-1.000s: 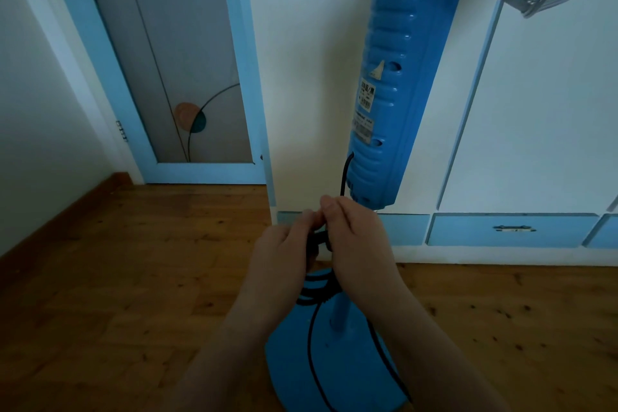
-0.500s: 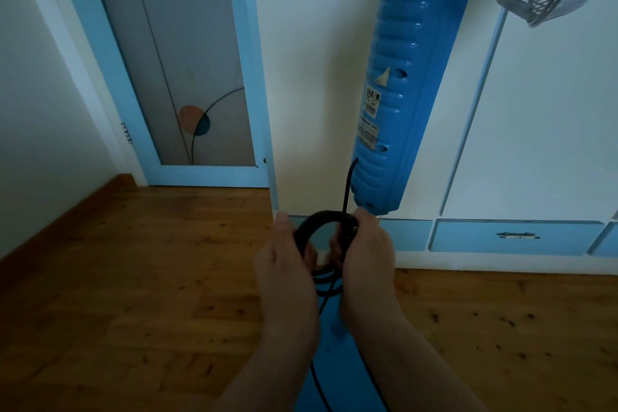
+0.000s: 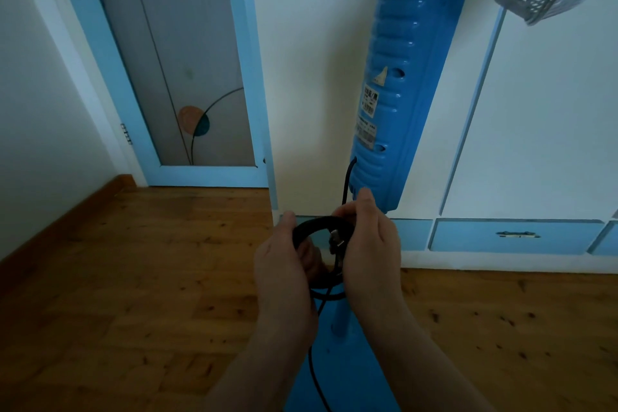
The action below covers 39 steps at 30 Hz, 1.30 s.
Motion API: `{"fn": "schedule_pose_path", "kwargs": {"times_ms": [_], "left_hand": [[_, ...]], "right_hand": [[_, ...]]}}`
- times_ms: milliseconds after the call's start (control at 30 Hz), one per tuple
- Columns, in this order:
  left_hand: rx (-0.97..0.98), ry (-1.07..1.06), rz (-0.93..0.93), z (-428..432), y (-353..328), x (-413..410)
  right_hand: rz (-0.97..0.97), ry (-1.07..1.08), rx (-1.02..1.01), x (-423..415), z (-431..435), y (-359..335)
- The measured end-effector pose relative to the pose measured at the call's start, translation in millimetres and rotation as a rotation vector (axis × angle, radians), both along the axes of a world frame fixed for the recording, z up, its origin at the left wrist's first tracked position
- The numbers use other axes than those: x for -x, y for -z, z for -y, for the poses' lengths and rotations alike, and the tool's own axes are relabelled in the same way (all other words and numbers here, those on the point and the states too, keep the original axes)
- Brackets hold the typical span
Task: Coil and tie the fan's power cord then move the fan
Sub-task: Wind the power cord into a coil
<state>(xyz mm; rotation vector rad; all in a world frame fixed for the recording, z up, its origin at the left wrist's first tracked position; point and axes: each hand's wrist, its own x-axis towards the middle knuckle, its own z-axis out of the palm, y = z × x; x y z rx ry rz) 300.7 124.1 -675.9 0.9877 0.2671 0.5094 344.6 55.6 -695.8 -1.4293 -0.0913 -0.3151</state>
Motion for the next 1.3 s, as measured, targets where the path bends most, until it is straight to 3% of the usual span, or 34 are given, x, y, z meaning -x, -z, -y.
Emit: {"fn": "schedule_pose_path", "kwargs": {"times_ms": [133, 333, 467, 533, 600, 733, 867, 1033, 1133, 1300], "left_hand": [[0.056, 0.064, 0.055, -11.4, 11.0, -4.5], [0.104, 0.072, 0.044, -14.4, 10.5, -7.3], [0.218, 0.071, -0.025, -17.7, 7.7, -8.8], [0.274, 0.087, 0.000, -21.9, 5.5, -8.0], [0.305, 0.095, 0.023, -26.2, 4.0, -7.0], [0.288, 0.098, 0.058, -29.6, 3.5, -7.8], [0.209, 0.117, 0.058, -37.5, 2.0, -11.5], [0.100, 0.220, 0.034, -43.2, 3.9, -12.7], [-0.025, 0.186, -0.001, -39.0, 4.6, -11.3], [0.007, -0.055, -0.068, -45.7, 4.4, -14.7]], "right_hand": [[-0.113, -0.102, -0.126, -0.8, 1.5, -0.6], [0.023, -0.109, -0.169, 7.3, -5.5, 0.3], [0.237, -0.094, -0.098, 7.6, -1.5, 4.2], [0.501, -0.129, 0.076, 11.0, 0.8, 12.8], [0.612, -0.127, 0.227, 11.9, 0.5, 21.8], [0.480, -0.018, 0.197, 7.4, -5.4, 22.6], [0.140, -0.315, -0.140, 1.9, 2.2, 1.6], [-0.115, -0.509, -0.269, -7.0, 15.5, -7.3], [-0.196, -0.498, -0.189, -7.4, 12.4, -3.0], [-0.037, -0.506, 0.071, 4.2, 2.1, -10.7]]}}
